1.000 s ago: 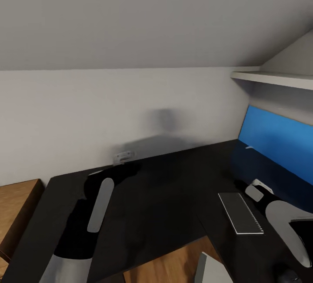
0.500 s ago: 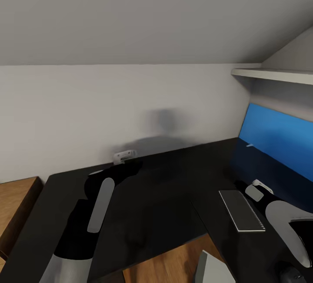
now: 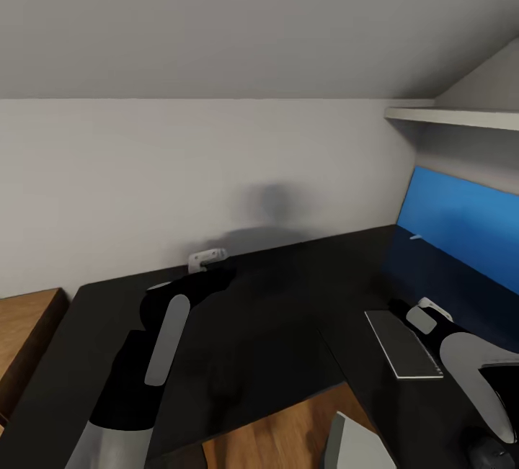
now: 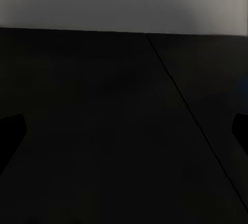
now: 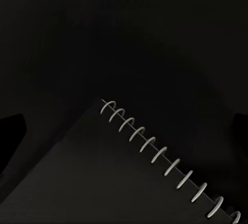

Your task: In the bedroom, organize the workspace by keeping the computer under the desk, ensuring the monitor is on the desk, placing the keyboard on the desk next to the monitor, placing the mouse on the desk next to the keyboard, moving the folder from the swivel chair onto the desk next to the mouse, stacking the notebook on top of the folder with the pen on top of the notebook, and positioning the swivel chair next to the desk.

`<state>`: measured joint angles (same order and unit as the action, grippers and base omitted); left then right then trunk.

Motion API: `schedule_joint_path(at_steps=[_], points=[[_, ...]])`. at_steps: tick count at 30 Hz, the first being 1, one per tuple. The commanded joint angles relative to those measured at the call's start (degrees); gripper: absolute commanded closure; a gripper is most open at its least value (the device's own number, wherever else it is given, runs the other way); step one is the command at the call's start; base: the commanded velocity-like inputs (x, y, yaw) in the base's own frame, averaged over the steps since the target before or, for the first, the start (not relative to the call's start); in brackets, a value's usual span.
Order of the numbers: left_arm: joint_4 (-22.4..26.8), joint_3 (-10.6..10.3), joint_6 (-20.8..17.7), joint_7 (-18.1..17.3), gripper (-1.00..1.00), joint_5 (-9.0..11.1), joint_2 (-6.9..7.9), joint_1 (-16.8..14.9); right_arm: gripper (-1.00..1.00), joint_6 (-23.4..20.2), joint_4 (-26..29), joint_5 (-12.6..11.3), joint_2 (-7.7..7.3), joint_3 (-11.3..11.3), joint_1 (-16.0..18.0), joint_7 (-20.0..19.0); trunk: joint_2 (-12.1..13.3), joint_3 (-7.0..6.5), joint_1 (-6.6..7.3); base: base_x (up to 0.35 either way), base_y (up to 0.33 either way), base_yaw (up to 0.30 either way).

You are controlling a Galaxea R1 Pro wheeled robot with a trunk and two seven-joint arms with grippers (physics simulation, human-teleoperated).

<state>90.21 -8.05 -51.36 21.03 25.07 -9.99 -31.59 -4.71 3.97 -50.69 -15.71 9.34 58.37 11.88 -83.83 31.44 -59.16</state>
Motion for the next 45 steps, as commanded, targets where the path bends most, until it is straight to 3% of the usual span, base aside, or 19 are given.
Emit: schedule_joint_path(at_steps=[1,16,45], points=[[0.1,0.0,-0.1,0.6,-1.00,0.6,-0.01,0.0,-1.00,-0.4,0.2,-0.3,-0.03,0.5,0.0,0.4,-0.4,0.24,-0.22,0.000,0.000,0.000],[0.1,0.0,-0.1,0.6,-1.00,0.6,-0.01,0.0,-1.00,-0.4,0.2,-0.2,0.07,0.5,0.0,0.3,-6.5,2.94,-3.52,0.000,0.000,0.000],[0.1,0.6,-0.1,0.3,-1.00,0.7,-0.01,0.0,-1.00,-0.8,0.1,-0.3,0.15,0.5,0.0,0.2,-6.5,2.94,-3.52,-0.002,0.002,0.000]])
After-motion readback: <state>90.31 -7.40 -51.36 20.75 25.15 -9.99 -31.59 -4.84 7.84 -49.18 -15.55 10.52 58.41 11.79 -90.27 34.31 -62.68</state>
